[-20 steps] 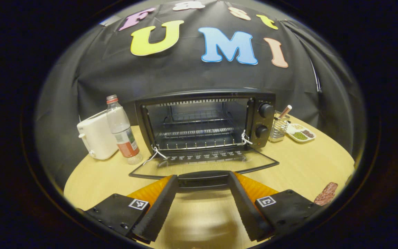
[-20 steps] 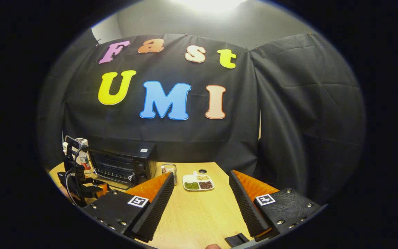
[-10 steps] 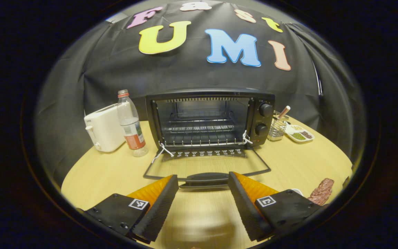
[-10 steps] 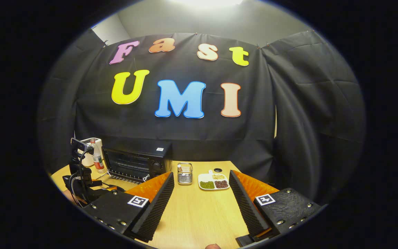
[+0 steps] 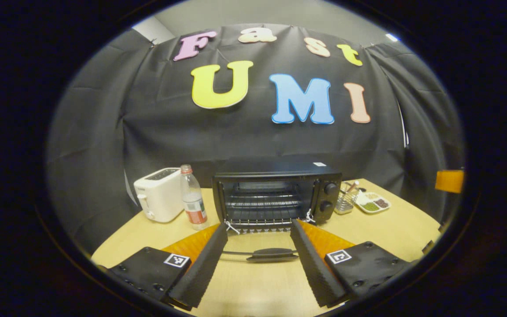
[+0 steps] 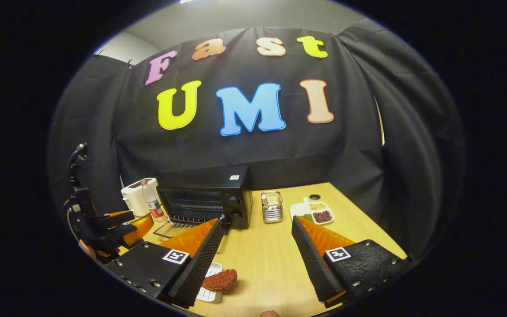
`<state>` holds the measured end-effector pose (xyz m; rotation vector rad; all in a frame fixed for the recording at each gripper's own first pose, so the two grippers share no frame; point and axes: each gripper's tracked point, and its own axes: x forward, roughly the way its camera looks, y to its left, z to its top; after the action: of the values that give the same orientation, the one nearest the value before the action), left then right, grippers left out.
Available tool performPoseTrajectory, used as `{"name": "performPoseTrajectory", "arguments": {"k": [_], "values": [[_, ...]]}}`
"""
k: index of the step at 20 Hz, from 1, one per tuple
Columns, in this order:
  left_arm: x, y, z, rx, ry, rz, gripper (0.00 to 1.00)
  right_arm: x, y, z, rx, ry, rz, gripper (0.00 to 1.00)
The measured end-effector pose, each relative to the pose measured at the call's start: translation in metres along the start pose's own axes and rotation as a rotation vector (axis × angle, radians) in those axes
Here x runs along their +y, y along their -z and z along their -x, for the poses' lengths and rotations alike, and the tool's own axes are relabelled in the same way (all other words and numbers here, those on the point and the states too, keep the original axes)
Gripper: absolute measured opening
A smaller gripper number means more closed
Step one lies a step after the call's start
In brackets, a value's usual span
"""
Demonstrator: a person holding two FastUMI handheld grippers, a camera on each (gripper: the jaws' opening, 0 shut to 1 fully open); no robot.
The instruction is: Open the electric oven with the left hand, put the food in, and close the electric oven.
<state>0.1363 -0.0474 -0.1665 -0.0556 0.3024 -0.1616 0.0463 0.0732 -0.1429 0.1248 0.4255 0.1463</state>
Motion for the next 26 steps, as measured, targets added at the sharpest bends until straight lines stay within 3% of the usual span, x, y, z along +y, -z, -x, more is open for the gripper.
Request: {"name": "performPoseTrajectory", "arguments": {"k": [1, 3, 8, 10, 12, 24, 25, 26], "values": [[0.003, -0.007, 0.008, -0.017, -0.005, -0.001, 0.91, 0.002, 0.009, -0.004, 0.034, -0.014, -0.015, 0.98], [0.010, -0.019, 0.022, -0.041, -0.021, 0.008, 1.00, 0.009, 0.024, -0.011, 0.095, -0.051, -0.050, 0.98], [0.034, -0.040, 0.051, -0.088, -0.080, 0.026, 0.95, 0.028, 0.068, -0.020, 0.264, -0.143, -0.173, 0.99], [0.043, -0.043, 0.059, -0.097, -0.102, 0.024, 0.91, 0.032, 0.084, -0.024, 0.311, -0.154, -0.210, 0.98], [0.051, -0.042, 0.066, -0.097, -0.120, 0.029, 1.00, 0.034, 0.097, -0.028, 0.355, -0.161, -0.243, 0.99], [0.085, -0.031, 0.089, -0.063, -0.186, 0.026, 0.97, 0.058, 0.169, -0.038, 0.606, -0.213, -0.478, 0.98], [0.087, -0.031, 0.090, -0.060, -0.186, 0.028, 0.90, 0.059, 0.172, -0.040, 0.622, -0.214, -0.502, 0.94], [0.088, -0.030, 0.090, -0.061, -0.185, 0.030, 0.90, 0.061, 0.177, -0.040, 0.642, -0.214, -0.526, 0.86]]}}
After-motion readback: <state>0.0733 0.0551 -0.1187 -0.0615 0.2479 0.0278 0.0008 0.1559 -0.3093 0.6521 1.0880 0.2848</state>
